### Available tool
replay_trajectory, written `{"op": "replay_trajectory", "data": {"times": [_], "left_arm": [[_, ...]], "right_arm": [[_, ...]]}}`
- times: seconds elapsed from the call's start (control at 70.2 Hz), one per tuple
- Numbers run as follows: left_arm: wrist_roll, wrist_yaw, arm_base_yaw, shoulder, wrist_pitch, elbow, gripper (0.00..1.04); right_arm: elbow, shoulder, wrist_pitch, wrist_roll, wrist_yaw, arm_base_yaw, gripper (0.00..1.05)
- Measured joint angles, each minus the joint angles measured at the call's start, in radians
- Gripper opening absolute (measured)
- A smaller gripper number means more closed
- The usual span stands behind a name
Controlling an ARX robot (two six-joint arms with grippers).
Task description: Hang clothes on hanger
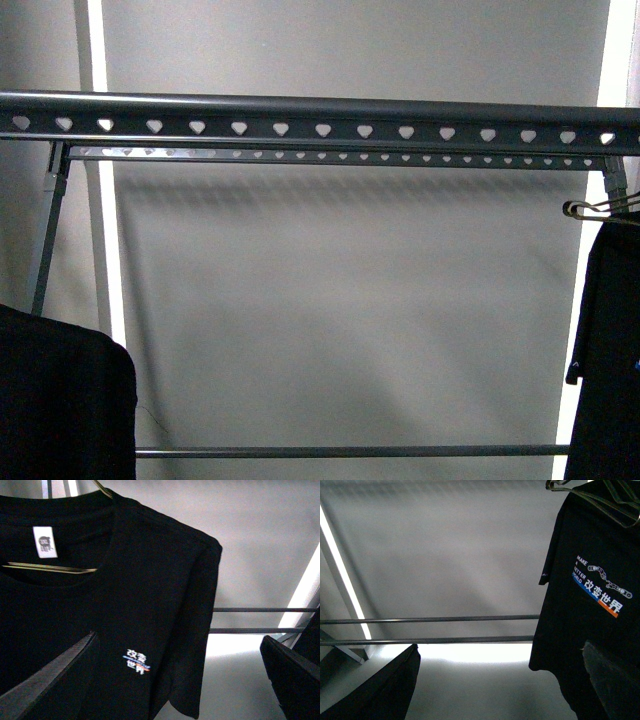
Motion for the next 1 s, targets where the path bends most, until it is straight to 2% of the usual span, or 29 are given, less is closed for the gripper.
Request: {"op": "replay_trajectory", "data": {"times": [0.256,0.327,0.356,0.441,0.498,0.527,0.627,0.712,0.755,0.797,0.84,0.897,0.997], "left_arm": [[0.000,0.001,0.000,0.000,0.000,0.000,0.98],[0.064,0.109,0.012,0.046,0.034,0.003,0.98],[0.080,0.105,-0.004,0.090,0.074,0.011,0.98],[0.062,-0.126,-0.127,0.332,0.290,0.131,0.98],[0.011,-0.247,-0.172,0.456,0.351,0.234,0.98],[-0.032,-0.341,-0.194,0.530,0.347,0.306,0.98],[-0.202,-0.543,-0.256,0.762,0.286,0.532,0.98],[-0.341,-0.625,-0.275,0.937,0.194,0.718,0.98],[-0.493,-0.577,-0.253,1.034,0.030,0.848,0.98],[-0.678,-0.462,-0.209,1.139,-0.179,0.980,0.98],[-0.874,-0.459,-0.178,1.228,-0.313,1.048,0.98],[-0.982,-0.443,-0.156,1.275,-0.365,1.061,0.98],[-1.074,-0.448,-0.125,1.324,-0.351,1.061,0.98]], "right_arm": [[0.000,0.000,0.000,0.000,0.000,0.000,0.97],[0.000,0.000,0.000,0.000,0.000,0.000,0.97],[0.000,0.000,0.000,0.000,0.000,0.000,0.97],[0.000,0.000,0.000,0.000,0.000,0.000,0.97],[0.000,0.000,0.000,0.000,0.000,0.000,0.97],[0.000,0.000,0.000,0.000,0.000,0.000,0.97],[0.000,0.000,0.000,0.000,0.000,0.000,0.97],[0.000,0.000,0.000,0.000,0.000,0.000,0.97],[0.000,0.000,0.000,0.000,0.000,0.000,0.97],[0.000,0.000,0.000,0.000,0.000,0.000,0.97],[0.000,0.000,0.000,0.000,0.000,0.000,0.97],[0.000,0.000,0.000,0.000,0.000,0.000,0.97],[0.000,0.000,0.000,0.000,0.000,0.000,0.97]]}}
